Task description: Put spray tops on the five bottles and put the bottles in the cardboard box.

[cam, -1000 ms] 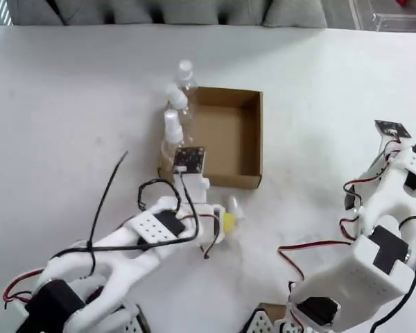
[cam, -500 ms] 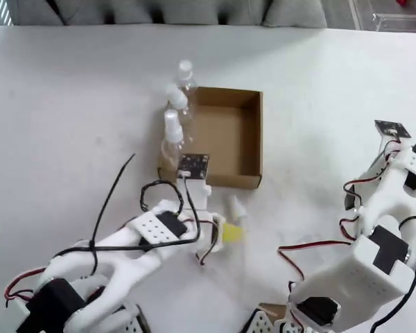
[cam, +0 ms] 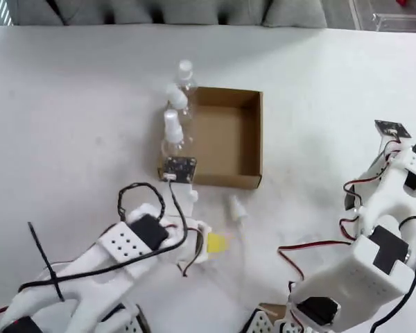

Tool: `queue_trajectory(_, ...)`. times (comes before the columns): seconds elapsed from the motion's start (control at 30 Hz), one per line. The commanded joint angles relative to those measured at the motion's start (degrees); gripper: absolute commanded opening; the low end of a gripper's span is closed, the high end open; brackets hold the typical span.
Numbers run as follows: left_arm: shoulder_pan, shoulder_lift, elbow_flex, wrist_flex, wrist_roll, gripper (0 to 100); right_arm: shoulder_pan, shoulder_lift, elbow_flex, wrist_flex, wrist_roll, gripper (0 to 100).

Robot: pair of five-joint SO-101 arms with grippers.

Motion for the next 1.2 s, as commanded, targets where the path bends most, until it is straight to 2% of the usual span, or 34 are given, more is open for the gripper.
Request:
queue_trajectory(0.0, 1.4, 7.0, -0.9, -2.5, -1.1, 25, -1.8, -1.0, 0.4, -0.6, 2.5, 1.6)
queue_trajectory(0.1, 3.3, 14.1, -1.2, -6.6, -1.0, 32, -1.9, -1.0, 0.4, -0.5, 2.7, 1.6)
queue_trajectory(0.27, 8.8, 21.3, -1.3, -9.6, -0.6, 50, -1.9, -1.0, 0.4, -0.5, 2.8, 1.6)
queue_trajectory(0.33, 10.7, 22.5, -1.3, -9.3, -0.6, 51, -1.8, -1.0, 0.4, -0.5, 2.8, 1.6)
queue_trajectory(0.47, 10.9, 24.0, -1.4, -9.2, -0.6, 42, -1.6, -1.0, 0.4, -0.5, 2.9, 1.6)
queue_trajectory(0.63, 10.7, 25.6, -3.5, -8.4, -0.6, 17, -1.6, -1.0, 0.4, -0.5, 2.9, 1.6)
queue_trajectory(0.73, 7.9, 26.6, -5.0, -8.5, -1.0, 6, -1.7, -1.0, 0.4, -0.5, 2.9, 1.6)
queue_trajectory(0.9, 3.4, 26.3, -6.3, -8.1, -2.7, 4, -1.7, -1.0, 0.4, -0.5, 2.9, 1.6)
queue_trajectory(1.03, 3.1, 22.5, -7.2, -4.0, -12.8, 4, -1.5, -1.0, 0.4, -0.5, 2.9, 1.6)
queue_trajectory(1.17, -0.9, 16.9, -7.9, -1.3, -31.2, 4, -1.5, -1.0, 0.4, -0.5, 2.9, 1.6)
